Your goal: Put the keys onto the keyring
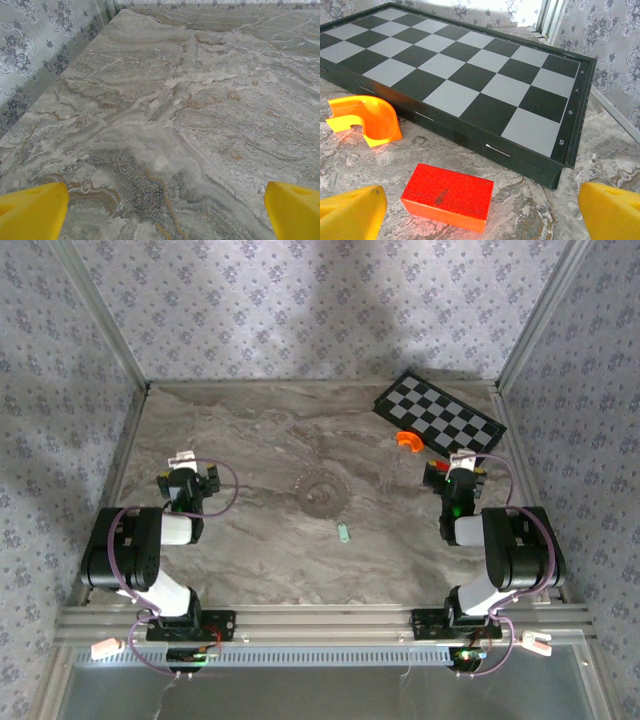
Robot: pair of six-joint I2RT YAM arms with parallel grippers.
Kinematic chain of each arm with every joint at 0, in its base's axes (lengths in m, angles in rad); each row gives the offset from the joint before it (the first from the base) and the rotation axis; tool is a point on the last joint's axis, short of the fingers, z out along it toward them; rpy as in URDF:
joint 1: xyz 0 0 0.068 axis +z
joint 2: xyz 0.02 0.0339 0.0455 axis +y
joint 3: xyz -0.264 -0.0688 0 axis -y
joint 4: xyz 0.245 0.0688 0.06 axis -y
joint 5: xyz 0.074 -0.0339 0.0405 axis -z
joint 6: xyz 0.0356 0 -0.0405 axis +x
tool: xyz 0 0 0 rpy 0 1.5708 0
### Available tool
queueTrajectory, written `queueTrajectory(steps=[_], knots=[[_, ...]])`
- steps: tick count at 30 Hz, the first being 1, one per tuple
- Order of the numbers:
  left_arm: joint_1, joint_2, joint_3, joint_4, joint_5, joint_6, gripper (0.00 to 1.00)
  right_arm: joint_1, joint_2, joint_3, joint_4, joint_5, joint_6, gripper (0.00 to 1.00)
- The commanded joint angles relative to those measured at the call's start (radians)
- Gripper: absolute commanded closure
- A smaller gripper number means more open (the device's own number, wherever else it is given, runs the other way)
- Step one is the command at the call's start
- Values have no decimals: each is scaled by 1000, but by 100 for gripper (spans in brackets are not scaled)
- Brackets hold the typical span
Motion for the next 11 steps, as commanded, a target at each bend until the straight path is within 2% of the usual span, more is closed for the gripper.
queueTrajectory(steps=[1,11], knots=[[4,-12,9,11,10,-18,0,2,1,3,-4,10,-15,0],[4,-12,10,11,9,-19,0,-5,1,7,-7,-10,-19,0]])
